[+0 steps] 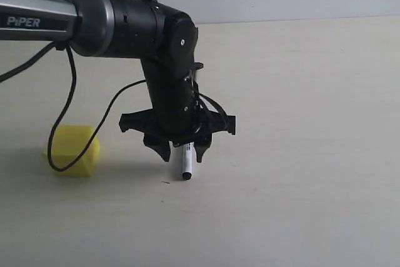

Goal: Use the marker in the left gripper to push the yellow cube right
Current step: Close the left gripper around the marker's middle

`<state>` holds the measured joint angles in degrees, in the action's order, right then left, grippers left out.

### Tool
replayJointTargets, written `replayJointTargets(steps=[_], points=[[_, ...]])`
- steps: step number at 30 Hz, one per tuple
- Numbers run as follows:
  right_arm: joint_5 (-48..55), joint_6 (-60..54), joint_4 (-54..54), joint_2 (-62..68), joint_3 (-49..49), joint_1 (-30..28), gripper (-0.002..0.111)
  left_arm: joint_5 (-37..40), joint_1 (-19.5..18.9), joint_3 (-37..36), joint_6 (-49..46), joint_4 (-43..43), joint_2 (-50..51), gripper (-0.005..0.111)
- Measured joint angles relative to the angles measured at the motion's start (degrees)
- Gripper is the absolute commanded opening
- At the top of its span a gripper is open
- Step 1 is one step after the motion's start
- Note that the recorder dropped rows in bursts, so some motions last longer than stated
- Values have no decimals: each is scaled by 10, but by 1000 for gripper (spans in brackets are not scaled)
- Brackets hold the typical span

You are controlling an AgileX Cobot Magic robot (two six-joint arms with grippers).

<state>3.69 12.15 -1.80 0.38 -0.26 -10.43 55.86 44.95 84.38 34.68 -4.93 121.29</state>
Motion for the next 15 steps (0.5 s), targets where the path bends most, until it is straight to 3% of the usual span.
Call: replayJointTargets(steps=[15], points=[[0,0,0,0,0,0,0,-38,0,0,0,-10,24,54]])
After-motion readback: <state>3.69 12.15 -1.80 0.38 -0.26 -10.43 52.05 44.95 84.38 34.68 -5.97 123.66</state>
